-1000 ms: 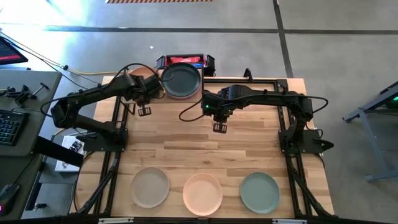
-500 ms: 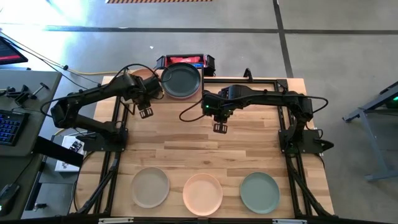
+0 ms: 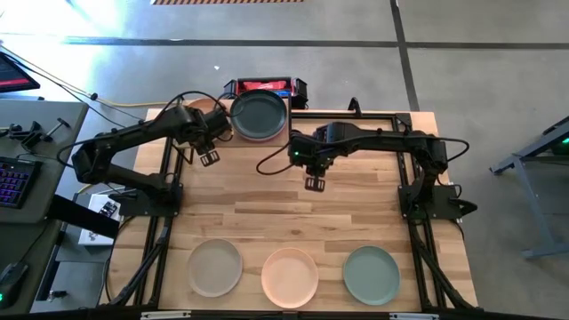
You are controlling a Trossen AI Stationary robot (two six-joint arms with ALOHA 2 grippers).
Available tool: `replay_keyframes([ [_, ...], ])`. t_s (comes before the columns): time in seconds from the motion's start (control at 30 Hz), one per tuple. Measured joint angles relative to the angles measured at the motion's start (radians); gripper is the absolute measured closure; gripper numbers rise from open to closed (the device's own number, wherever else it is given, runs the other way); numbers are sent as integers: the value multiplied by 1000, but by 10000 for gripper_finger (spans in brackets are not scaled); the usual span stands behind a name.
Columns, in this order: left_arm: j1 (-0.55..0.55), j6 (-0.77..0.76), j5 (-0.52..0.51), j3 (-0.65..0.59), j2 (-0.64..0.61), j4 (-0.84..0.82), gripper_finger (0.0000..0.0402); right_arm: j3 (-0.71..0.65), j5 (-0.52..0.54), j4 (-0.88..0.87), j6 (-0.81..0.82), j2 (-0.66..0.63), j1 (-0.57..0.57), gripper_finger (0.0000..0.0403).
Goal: Place and stack plates onto a shelf
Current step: Stack the blue plate on top of the light orange plate on the shelf
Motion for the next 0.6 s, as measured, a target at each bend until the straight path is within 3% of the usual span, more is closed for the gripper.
replay_keyframes([
  [0.27, 0, -60, 6, 0, -81, 0, 277, 0, -36, -33, 50, 0, 40, 357],
  [0.6, 0, -106, 143, 0, -233, 0, 277, 0, -36, -67, 261, 0, 133, 357],
])
